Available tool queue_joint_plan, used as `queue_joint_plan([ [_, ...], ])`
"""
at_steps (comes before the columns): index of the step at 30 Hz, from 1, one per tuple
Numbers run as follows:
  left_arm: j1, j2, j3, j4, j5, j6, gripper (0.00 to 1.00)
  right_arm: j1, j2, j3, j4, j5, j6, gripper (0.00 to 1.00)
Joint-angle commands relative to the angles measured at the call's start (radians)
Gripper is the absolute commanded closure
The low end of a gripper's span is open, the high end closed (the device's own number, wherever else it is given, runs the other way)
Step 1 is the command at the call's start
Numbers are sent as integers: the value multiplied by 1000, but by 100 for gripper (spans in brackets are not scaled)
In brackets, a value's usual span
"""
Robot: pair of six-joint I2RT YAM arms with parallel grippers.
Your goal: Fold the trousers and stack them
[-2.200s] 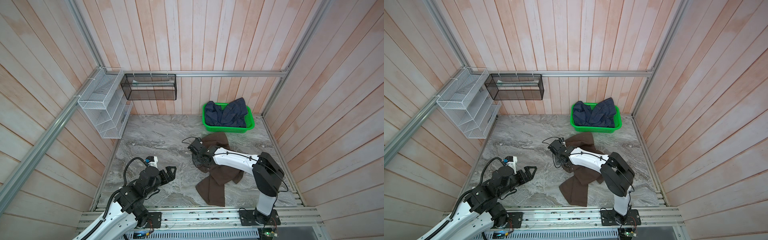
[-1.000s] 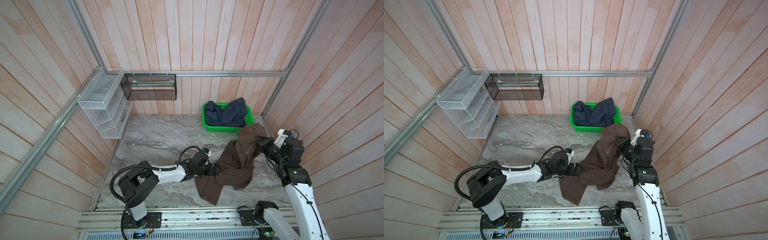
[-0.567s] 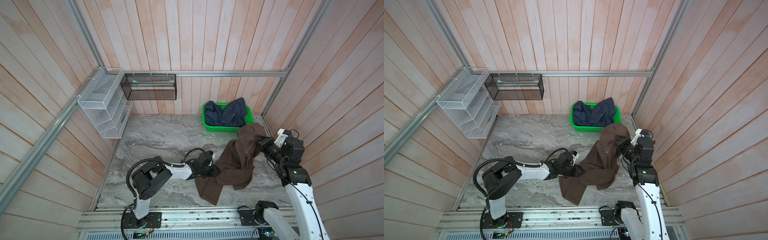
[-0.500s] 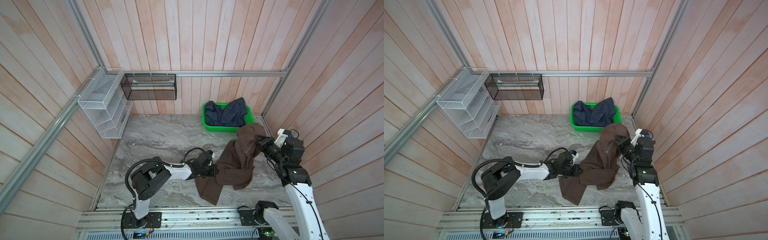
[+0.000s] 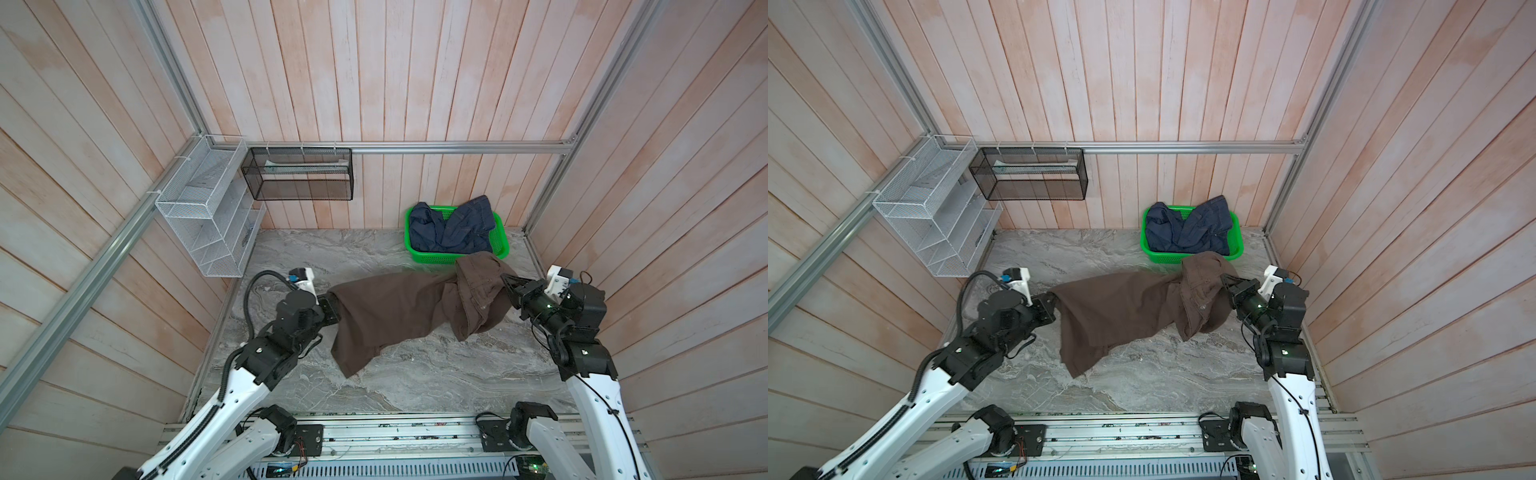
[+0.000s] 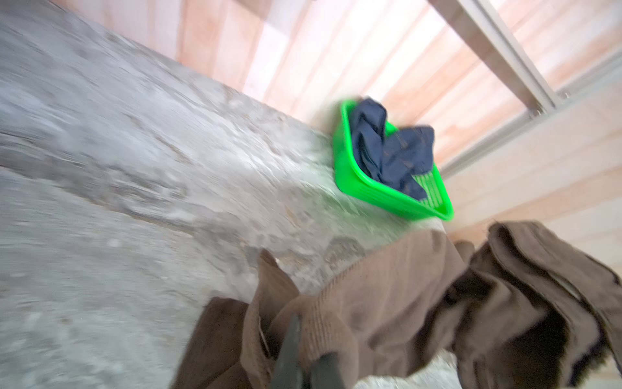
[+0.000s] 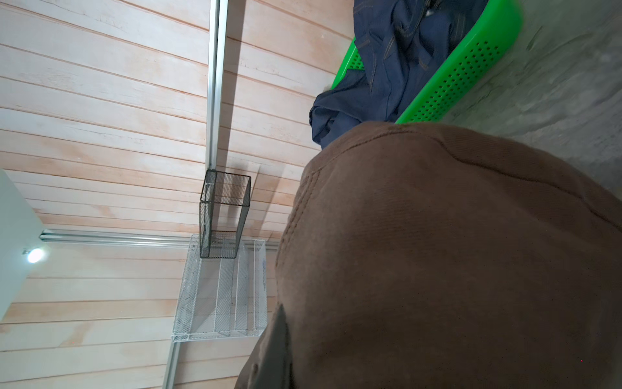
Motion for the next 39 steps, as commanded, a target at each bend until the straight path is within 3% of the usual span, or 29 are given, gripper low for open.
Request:
queue_joint_plan([
  [1, 80, -36, 91, -260, -151, 114, 100, -8, -39, -43, 134, -47, 180, 100],
  [5, 147, -15, 120, -273, -148, 185, 100, -47, -58, -156, 172, -5, 260, 100],
  [10, 203, 84, 74, -199, -18, 220, 100, -128, -43, -341, 269, 39, 335, 100],
  [14, 216, 149, 17, -146, 34, 217, 100, -178, 14, -399, 286, 48, 305, 99],
  [17, 231, 183, -5, -140, 42, 225, 100, -189, 24, -375, 190, 74, 234, 88],
  [21, 250, 210, -14, -150, 59, 245, 100, -190, 23, -256, -47, 173, 47, 50],
  [24, 256, 223, -20, -157, 62, 255, 80, -189, 36, -159, -204, 234, -86, 30],
  [28, 259, 225, -21, -159, 86, 254, 52, -184, 53, -92, -318, 228, -189, 22],
  [31, 258, 207, -14, -174, 106, 239, 44, -104, 89, -62, -388, 239, -261, 22],
  [34, 258, 173, -4, -205, 126, 219, 39, 135, 147, -35, -441, 325, -295, 22],
  [39, 258, 99, -4, -243, 170, 175, 36, 532, 184, -69, -495, 458, -177, 22],
])
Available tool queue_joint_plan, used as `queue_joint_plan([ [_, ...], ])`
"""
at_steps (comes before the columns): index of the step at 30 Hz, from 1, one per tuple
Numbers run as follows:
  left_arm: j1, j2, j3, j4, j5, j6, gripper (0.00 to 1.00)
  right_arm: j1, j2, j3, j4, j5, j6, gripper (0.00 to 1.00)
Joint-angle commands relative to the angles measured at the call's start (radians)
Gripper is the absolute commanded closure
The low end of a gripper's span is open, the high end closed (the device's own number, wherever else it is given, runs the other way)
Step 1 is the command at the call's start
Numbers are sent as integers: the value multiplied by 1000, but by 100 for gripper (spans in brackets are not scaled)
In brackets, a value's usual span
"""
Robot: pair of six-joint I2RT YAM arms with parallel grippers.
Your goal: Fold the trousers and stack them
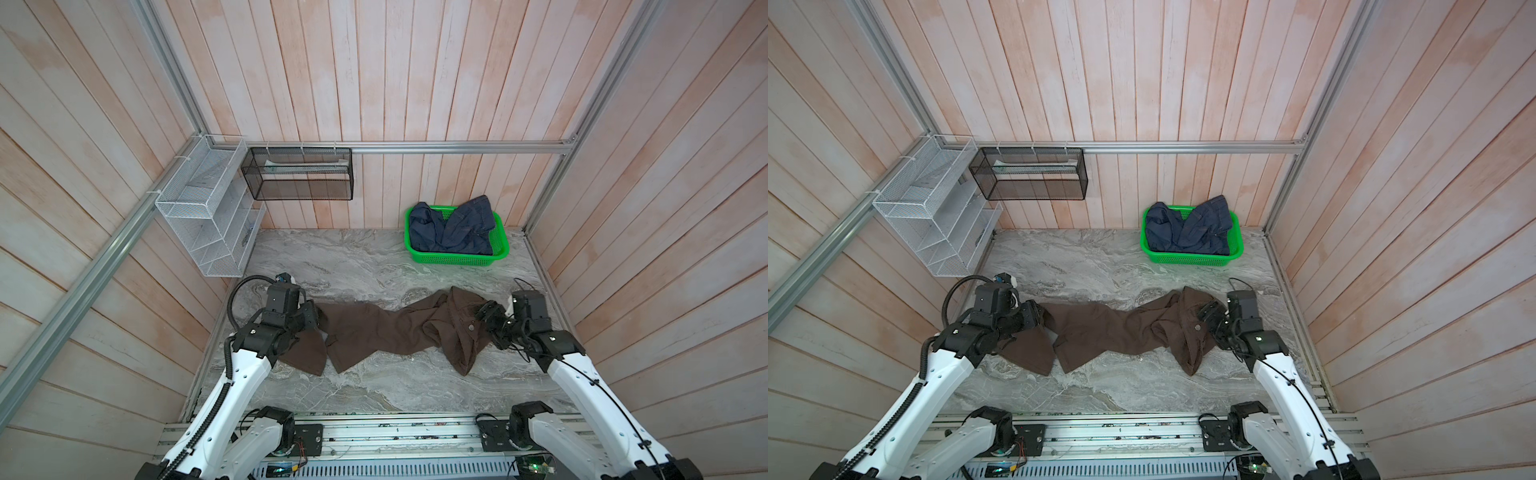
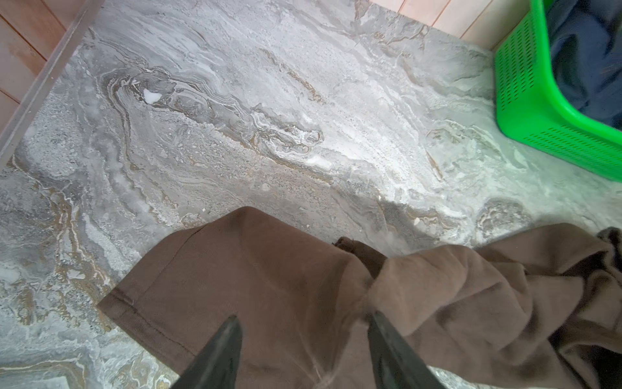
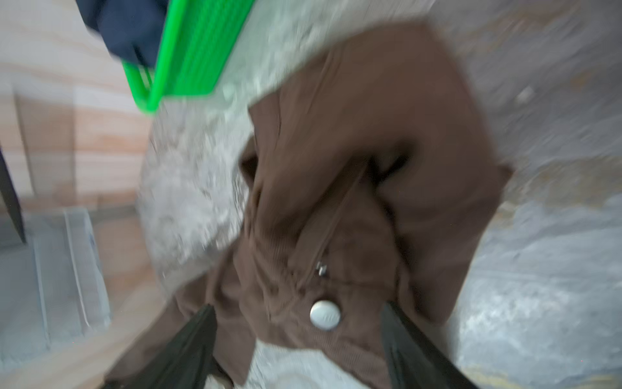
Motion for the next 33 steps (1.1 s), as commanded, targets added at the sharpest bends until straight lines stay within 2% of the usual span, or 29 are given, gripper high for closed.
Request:
queue_joint_plan([
  [1, 5, -50, 6, -38, 37, -42, 35, 171, 8, -30, -112, 120, 67, 21],
  [3, 5, -60, 9, -50, 34, -54, 34, 244, 6, -76, -131, 131, 123, 17],
  [8, 5, -62, 20, -46, 46, -64, 33, 340, -39, -203, -110, 120, 242, 16],
  [13, 5, -59, 29, -47, 56, -65, 33, 371, -51, -263, -93, 102, 277, 21],
  [18, 5, -60, 22, -40, 62, -68, 33, 387, -66, -285, -86, 138, 292, 21],
  [25, 5, -57, 28, -34, 74, -68, 33, 387, 19, -340, 78, 176, 305, 35],
  [33, 5, -68, 18, -34, 89, -73, 33, 379, -13, -320, 59, 370, 308, 62],
])
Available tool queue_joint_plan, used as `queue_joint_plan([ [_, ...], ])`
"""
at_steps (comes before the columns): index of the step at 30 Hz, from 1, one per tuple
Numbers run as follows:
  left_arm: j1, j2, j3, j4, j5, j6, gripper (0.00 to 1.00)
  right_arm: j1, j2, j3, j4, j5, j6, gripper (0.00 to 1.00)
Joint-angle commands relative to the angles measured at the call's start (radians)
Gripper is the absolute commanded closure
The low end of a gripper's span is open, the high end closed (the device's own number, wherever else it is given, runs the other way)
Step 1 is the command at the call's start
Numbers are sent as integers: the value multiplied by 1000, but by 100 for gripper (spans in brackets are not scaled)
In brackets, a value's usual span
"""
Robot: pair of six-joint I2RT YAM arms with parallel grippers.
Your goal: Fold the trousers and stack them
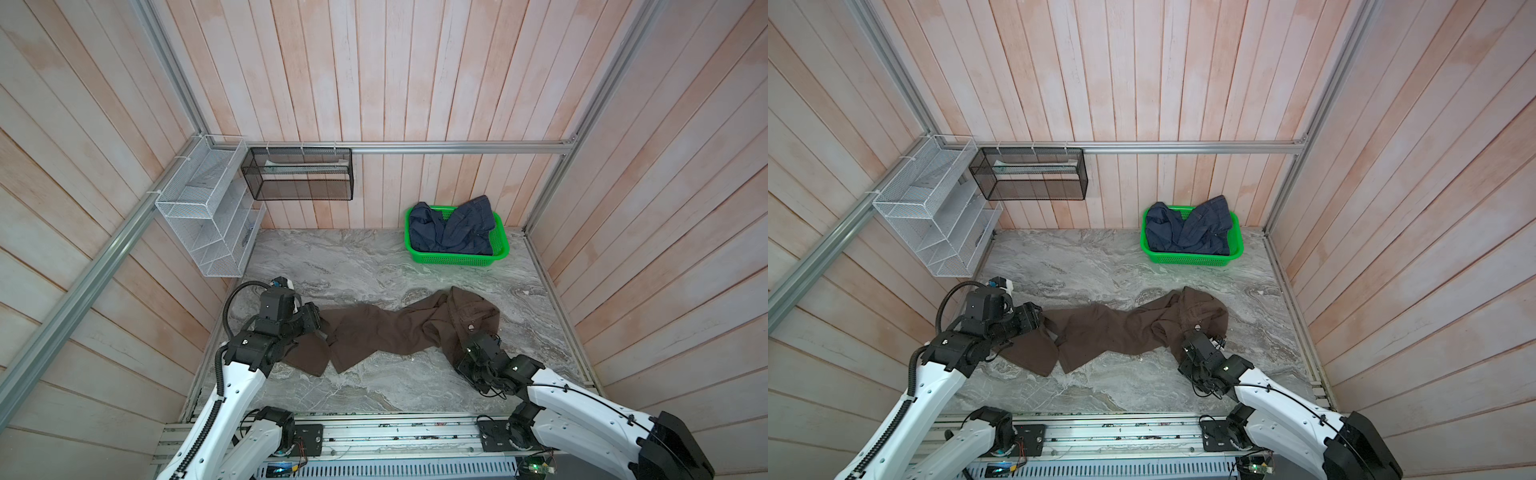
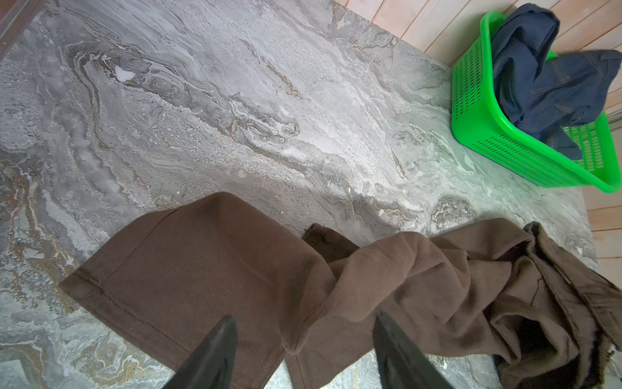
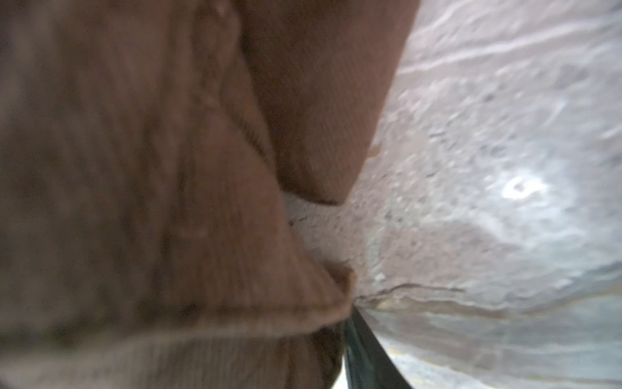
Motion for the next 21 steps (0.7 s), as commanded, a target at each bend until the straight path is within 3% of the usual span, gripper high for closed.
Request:
queue_joint_plan([
  [1, 5, -13, 15, 5, 20, -8, 33, -4, -33, -4, -18, 130, -5, 66],
  [8, 5, -15, -2, 18, 53, -22, 34, -8, -107, 70, -10, 125, -71, 100],
  [15, 3, -37, -72, 49, 167, -84, 34, -44, -214, 243, -117, 162, -108, 100],
  [18, -20, -47, -114, 76, 206, -126, 34, -144, -245, 353, -148, 157, -171, 100],
  [21, -72, -34, -128, 85, 199, -170, 29, -321, -243, 436, -147, 55, -264, 100],
])
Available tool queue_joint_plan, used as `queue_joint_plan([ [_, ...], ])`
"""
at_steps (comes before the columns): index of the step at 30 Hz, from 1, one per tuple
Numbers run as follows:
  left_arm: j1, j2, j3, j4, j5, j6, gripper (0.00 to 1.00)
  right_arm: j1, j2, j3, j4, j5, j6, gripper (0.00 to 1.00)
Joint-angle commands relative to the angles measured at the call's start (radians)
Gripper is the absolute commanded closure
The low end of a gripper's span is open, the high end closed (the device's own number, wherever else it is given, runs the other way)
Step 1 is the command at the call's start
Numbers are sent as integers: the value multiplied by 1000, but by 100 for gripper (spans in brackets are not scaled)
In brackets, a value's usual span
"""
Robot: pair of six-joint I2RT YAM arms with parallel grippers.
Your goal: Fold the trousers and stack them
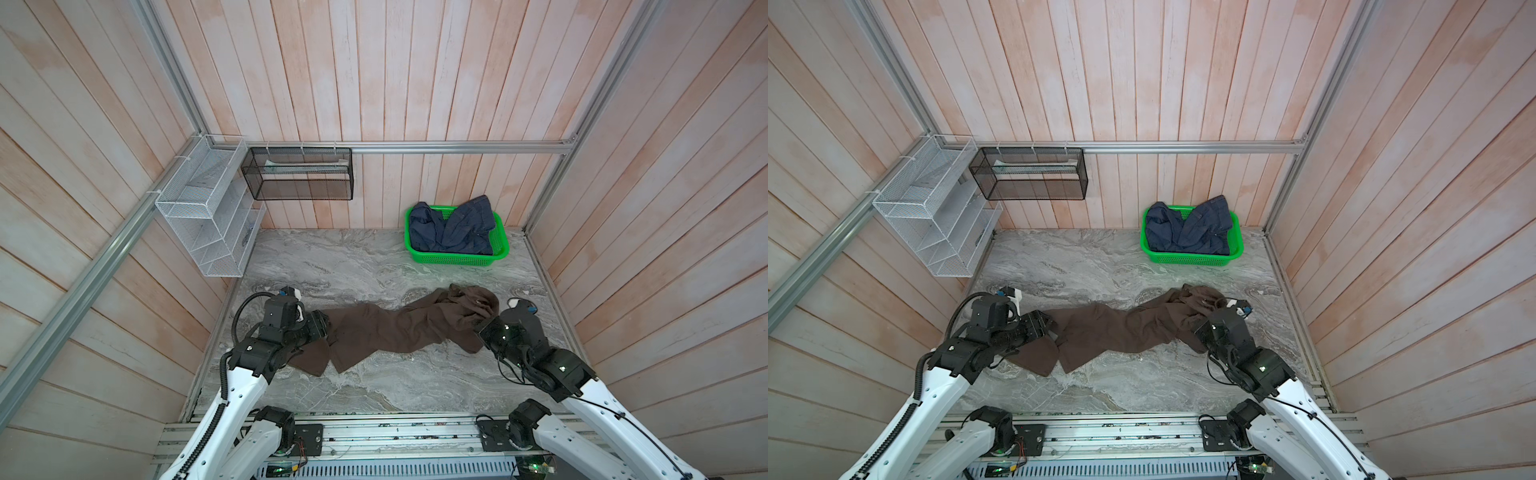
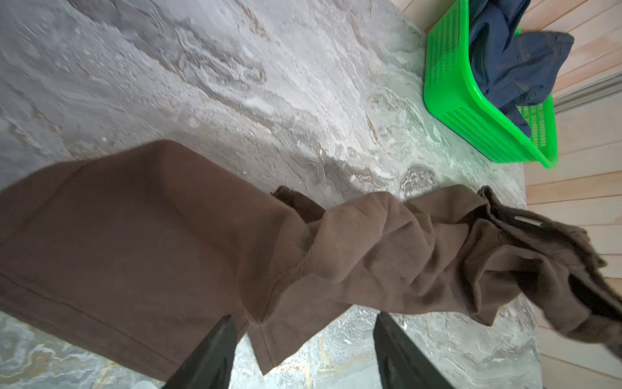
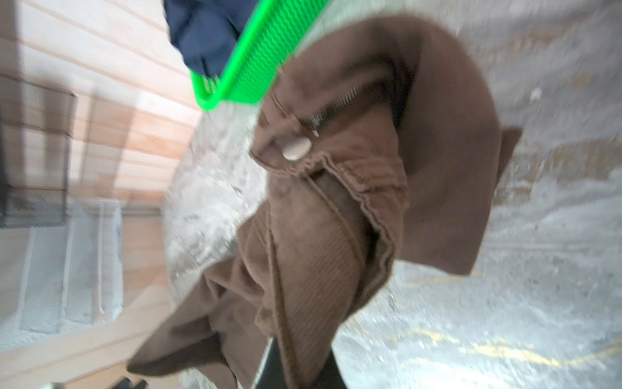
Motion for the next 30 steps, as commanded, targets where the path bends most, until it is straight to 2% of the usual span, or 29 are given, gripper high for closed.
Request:
queue_joint_plan([
  [1, -38, 6, -26, 47, 41, -72, 28, -178, -8, 81, -25, -85, -130, 100],
  [5, -55, 16, -85, 105, 63, -131, 27, -421, 14, 129, 33, -284, -181, 100],
  [8, -56, 23, -131, 161, 61, -170, 27, -538, 29, 148, 81, -377, -182, 100],
  [16, -56, 75, -230, 332, 72, -239, 26, -697, 94, 147, 204, -476, -153, 100],
  [24, -56, 217, -285, 484, 56, -243, 31, -730, 125, 67, 295, -523, -104, 100],
  [27, -56, 284, -268, 518, 33, -226, 41, -739, 128, 56, 306, -527, -101, 100],
  [28, -56, 303, -258, 515, 16, -216, 49, -744, 130, 55, 307, -530, -101, 100],
  [30, -55, 305, -230, 483, -45, -201, 75, -758, 133, 57, 311, -539, -99, 100],
])
